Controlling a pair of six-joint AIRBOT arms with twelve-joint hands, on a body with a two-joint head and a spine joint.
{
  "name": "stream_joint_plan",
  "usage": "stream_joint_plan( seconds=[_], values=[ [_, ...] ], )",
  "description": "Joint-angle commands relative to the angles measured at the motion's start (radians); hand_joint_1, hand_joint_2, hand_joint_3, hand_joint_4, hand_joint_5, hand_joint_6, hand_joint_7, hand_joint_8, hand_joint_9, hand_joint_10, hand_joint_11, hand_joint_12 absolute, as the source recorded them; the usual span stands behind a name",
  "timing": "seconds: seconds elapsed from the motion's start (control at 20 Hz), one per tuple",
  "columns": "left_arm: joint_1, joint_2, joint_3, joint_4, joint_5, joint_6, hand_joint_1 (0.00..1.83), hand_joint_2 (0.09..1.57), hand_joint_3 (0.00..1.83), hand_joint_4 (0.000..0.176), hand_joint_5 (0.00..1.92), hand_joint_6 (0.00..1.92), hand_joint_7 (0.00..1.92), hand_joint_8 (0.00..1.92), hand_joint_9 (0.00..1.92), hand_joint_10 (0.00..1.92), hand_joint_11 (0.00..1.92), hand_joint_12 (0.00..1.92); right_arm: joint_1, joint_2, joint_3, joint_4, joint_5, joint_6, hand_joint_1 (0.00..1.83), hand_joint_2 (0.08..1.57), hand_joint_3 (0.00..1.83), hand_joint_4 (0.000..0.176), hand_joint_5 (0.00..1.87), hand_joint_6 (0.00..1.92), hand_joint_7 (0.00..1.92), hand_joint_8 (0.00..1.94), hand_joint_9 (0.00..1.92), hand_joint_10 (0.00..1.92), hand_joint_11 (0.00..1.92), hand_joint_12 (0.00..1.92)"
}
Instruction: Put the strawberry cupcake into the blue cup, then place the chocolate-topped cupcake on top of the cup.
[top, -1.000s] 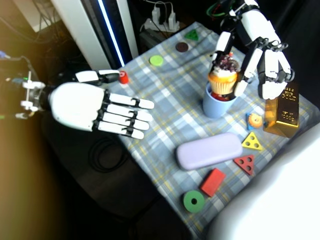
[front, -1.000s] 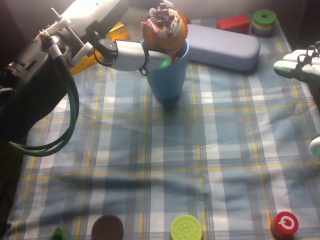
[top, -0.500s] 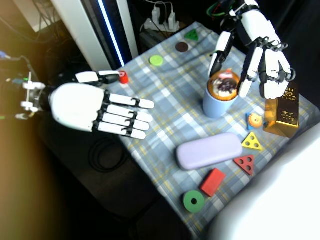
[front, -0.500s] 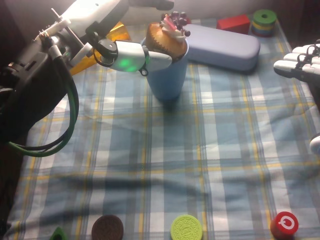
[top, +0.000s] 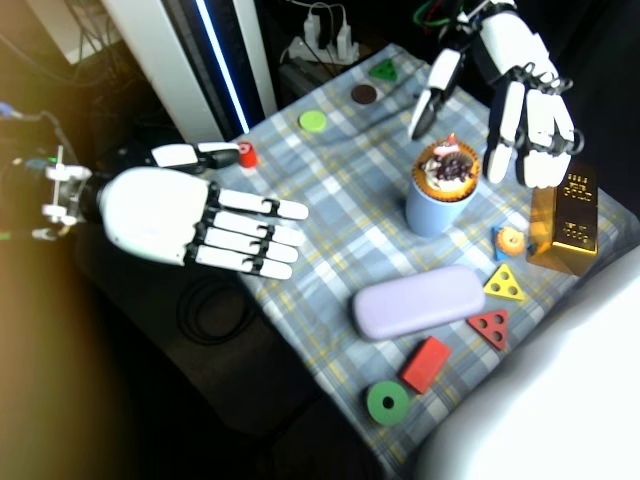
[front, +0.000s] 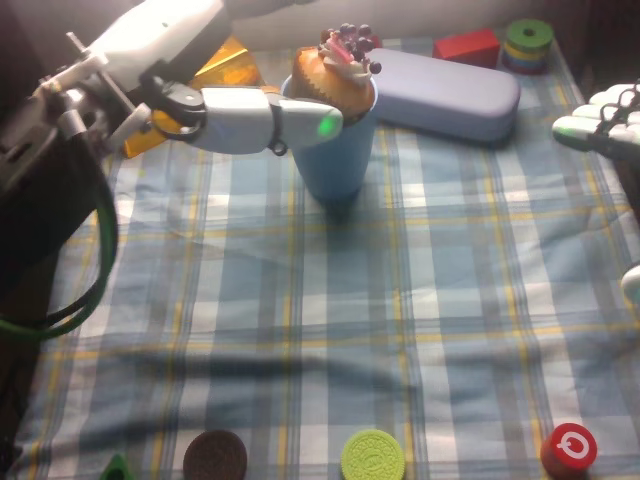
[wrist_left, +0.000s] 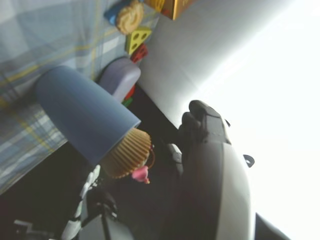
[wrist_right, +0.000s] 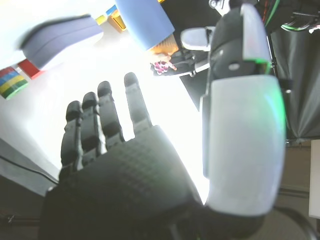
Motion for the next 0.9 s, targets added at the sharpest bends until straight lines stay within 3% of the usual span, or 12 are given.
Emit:
stream_joint_plan(
  seconds=[0.0,0.1,0.15,0.2,0.3,0.4,0.55,0.6,0.65,0.75,0.8,0.85],
  values=[
    [0.002,0.017,-0.011,0.019,-0.128,-0.003,0.71,0.83,0.00,0.160,0.22,0.00,0.21,0.00,0.19,0.01,0.02,0.52,-0.004,0.003,0.007,0.052,0.134,0.002,0.00,0.95,0.01,0.081,0.00,0.00,0.06,0.00,0.00,0.00,0.00,0.00],
    [0.033,0.047,-0.038,0.017,-0.136,-0.003,0.62,0.82,0.00,0.175,0.12,0.00,0.17,0.00,0.18,0.00,0.00,0.52,-0.044,0.009,0.006,0.108,0.184,0.000,0.00,0.97,0.01,0.061,0.00,0.00,0.04,0.00,0.00,0.00,0.00,0.00],
    [0.049,0.058,-0.046,0.015,-0.128,-0.002,0.61,0.86,0.00,0.166,0.09,0.00,0.14,0.00,0.15,0.00,0.00,0.46,-0.086,0.020,-0.004,0.165,0.222,-0.019,0.00,0.98,0.02,0.055,0.00,0.00,0.02,0.00,0.00,0.00,0.00,0.00],
    [0.074,0.071,-0.057,0.003,-0.124,0.001,0.57,0.89,0.00,0.165,0.07,0.00,0.13,0.00,0.14,0.00,0.00,0.40,-0.146,0.045,-0.034,0.241,0.277,-0.074,0.00,0.97,0.01,0.076,0.00,0.00,0.00,0.00,0.00,0.00,0.00,0.00],
    [0.128,0.107,-0.096,-0.043,-0.164,0.003,0.44,0.97,0.00,0.141,0.02,0.00,0.08,0.00,0.13,0.00,0.00,0.59,-0.233,0.081,-0.086,0.328,0.369,-0.138,0.00,0.99,0.02,0.070,0.00,0.00,0.00,0.00,0.00,0.00,0.00,0.00],
    [0.193,0.145,-0.142,-0.092,-0.236,0.003,0.30,0.99,0.00,0.079,0.04,0.00,0.11,0.01,0.17,0.01,0.00,0.64,-0.341,0.094,-0.107,0.403,0.471,-0.143,0.00,1.07,0.05,0.043,0.00,0.00,0.00,0.00,0.00,0.00,0.00,0.00],
    [0.267,0.193,-0.193,-0.147,-0.321,0.004,0.26,1.07,0.00,0.074,0.03,0.00,0.07,0.00,0.09,0.01,0.00,0.30,-0.516,0.110,-0.143,0.528,0.619,-0.143,0.00,1.07,0.00,0.080,0.00,0.00,0.00,0.00,0.00,0.00,0.00,0.00],
    [0.297,0.221,-0.226,-0.174,-0.362,0.015,0.25,1.05,0.00,0.081,0.07,0.00,0.14,0.00,0.16,0.00,0.00,0.51,-0.573,0.115,-0.165,0.577,0.687,-0.143,0.00,1.05,0.00,0.077,0.00,0.00,0.00,0.00,0.00,0.00,0.00,0.00],
    [0.303,0.225,-0.230,-0.178,-0.369,0.015,0.25,1.05,0.00,0.081,0.07,0.00,0.14,0.00,0.16,0.00,0.00,0.51,-0.578,0.115,-0.167,0.583,0.696,-0.143,0.00,1.05,0.00,0.077,0.00,0.00,0.00,0.00,0.00,0.00,0.00,0.00],
    [0.372,0.245,-0.270,-0.233,-0.450,0.025,0.26,1.08,0.01,0.027,0.09,0.00,0.15,0.00,0.13,0.00,0.00,0.45,-0.618,0.106,-0.184,0.630,0.748,-0.145,0.00,1.01,0.00,0.084,0.00,0.00,0.00,0.00,0.00,0.00,0.00,0.00],
    [0.403,0.249,-0.288,-0.263,-0.495,0.041,0.24,1.06,0.00,0.030,0.09,0.00,0.14,0.00,0.12,0.00,0.00,0.39,-0.628,0.098,-0.190,0.646,0.763,-0.146,0.00,0.99,0.00,0.070,0.00,0.00,0.00,0.00,0.00,0.00,0.00,0.00],
    [0.431,0.251,-0.304,-0.289,-0.531,0.054,0.21,1.02,0.00,0.071,0.02,0.00,0.07,0.00,0.07,0.00,0.00,0.22,-0.634,0.092,-0.196,0.656,0.774,-0.149,0.00,0.99,0.00,0.070,0.00,0.00,0.00,0.00,0.00,0.00,0.00,0.00]
  ],
)
